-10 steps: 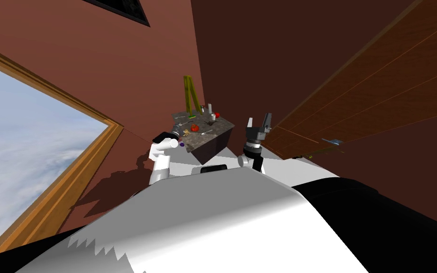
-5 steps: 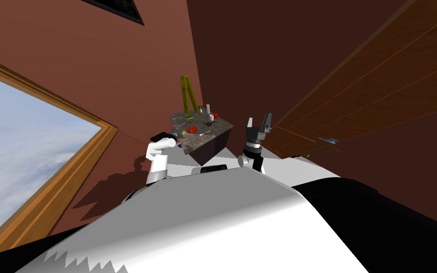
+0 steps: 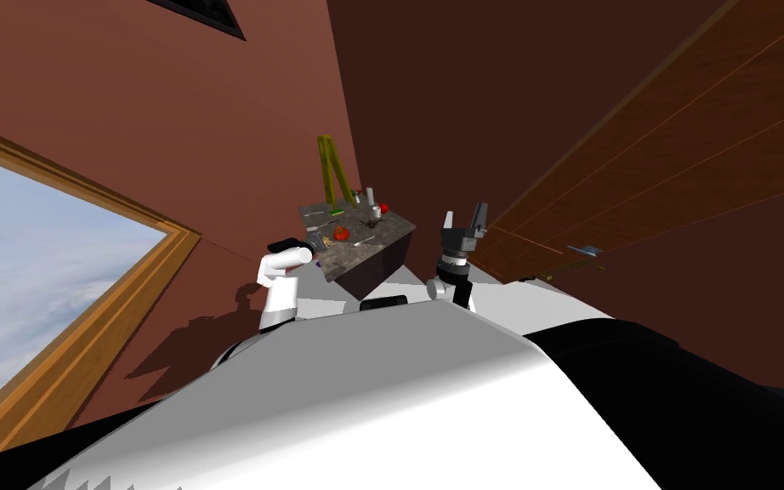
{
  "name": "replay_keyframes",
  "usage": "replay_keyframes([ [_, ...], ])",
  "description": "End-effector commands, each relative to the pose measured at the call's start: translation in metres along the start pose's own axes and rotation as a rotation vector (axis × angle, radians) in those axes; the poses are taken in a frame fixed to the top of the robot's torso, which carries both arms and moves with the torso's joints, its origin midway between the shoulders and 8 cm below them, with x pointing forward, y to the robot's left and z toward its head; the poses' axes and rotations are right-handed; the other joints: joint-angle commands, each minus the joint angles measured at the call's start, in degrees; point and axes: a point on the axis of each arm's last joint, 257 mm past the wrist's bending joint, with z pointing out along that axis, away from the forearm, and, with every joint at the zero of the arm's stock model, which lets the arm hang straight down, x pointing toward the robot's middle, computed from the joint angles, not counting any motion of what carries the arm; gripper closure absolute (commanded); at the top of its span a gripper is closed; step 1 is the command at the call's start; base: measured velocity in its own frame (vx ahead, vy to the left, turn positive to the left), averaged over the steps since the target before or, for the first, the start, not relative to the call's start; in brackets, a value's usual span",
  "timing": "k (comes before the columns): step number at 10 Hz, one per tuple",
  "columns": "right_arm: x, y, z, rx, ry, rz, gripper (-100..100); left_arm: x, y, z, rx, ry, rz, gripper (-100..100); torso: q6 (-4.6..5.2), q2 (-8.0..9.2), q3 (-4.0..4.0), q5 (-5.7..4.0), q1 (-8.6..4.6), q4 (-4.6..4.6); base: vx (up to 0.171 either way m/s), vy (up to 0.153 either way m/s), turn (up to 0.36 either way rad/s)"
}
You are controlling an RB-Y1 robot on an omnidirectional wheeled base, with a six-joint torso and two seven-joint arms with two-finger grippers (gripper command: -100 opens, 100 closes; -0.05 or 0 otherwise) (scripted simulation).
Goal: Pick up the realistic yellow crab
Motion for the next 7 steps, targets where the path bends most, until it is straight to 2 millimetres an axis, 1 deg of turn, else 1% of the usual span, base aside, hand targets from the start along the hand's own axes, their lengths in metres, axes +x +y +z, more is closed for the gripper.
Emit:
replay_keyframes([
  [1,0.0,0.0,0.0,0.0,0.0,0.0,0,-0.018,0.014,0.003,-0.062,-0.028,-0.022,-100,0.0,0.0,0.0,0.0,0.0,0.0,0.059,-0.021,-0.079],
  [2,0.0,0.0,0.0,0.0,0.0,0.0,0,-0.018,0.017,0.003,-0.073,-0.028,-0.022,-100,0.0,-0.03,-0.02,0.0,0.01,-0.01,0.041,-0.01,-0.029],
  [5,0.0,0.0,0.0,0.0,0.0,0.0,0,-0.047,0.043,0.0,-0.176,-0.081,-0.059,-100,0.0,-0.02,-0.01,0.01,0.04,0.0,0.054,-0.014,-0.065],
  [6,0.0,0.0,0.0,0.0,0.0,0.0,0,-0.047,0.044,0.0,-0.183,-0.082,-0.06,-100,-0.01,-0.06,-0.04,0.01,0.03,-0.02,0.047,-0.005,-0.008],
  [7,0.0,0.0,0.0,0.0,0.0,0.0,0,-0.056,0.052,-0.002,-0.213,-0.098,-0.07,-100,-0.02,-0.01,-0.01,0.01,0.06,-0.01,0.033,-0.001,-0.031],
])
